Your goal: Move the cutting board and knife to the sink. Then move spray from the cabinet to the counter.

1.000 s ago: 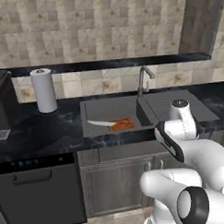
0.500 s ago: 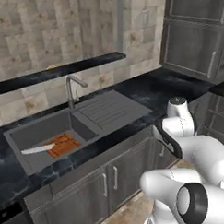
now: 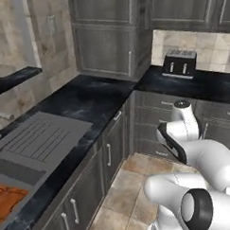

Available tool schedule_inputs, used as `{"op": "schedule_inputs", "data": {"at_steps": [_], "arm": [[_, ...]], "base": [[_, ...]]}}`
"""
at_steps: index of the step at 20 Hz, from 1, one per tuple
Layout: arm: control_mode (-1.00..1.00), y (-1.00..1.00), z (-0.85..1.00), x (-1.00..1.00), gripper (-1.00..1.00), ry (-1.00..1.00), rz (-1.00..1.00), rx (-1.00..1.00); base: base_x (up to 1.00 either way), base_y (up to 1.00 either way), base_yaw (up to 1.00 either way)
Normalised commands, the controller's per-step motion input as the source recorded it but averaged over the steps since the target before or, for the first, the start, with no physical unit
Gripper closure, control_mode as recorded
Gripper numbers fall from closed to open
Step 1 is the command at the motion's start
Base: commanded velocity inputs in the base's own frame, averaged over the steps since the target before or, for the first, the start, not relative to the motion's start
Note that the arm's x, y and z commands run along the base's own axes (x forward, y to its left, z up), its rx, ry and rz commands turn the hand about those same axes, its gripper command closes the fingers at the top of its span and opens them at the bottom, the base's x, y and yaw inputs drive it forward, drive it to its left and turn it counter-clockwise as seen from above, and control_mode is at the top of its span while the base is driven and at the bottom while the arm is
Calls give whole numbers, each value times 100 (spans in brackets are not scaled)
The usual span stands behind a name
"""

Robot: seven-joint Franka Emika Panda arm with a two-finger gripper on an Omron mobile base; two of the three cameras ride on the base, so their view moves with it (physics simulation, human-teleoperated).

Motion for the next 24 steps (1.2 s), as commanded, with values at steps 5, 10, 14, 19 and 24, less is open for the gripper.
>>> {"op": "schedule_inputs", "data": {"at_steps": [5,10,14,19,24], "arm": [[100,0,0,0,-100,0,0,0],[100,0,0,0,-100,0,0,0],[100,0,0,0,-100,0,0,0],[100,0,0,0,-100,0,0,0],[100,0,0,0,-100,0,0,0]], "base": [[0,14,-82],[0,10,-83],[0,7,-90],[0,1,-96],[-6,-3,-52]]}}
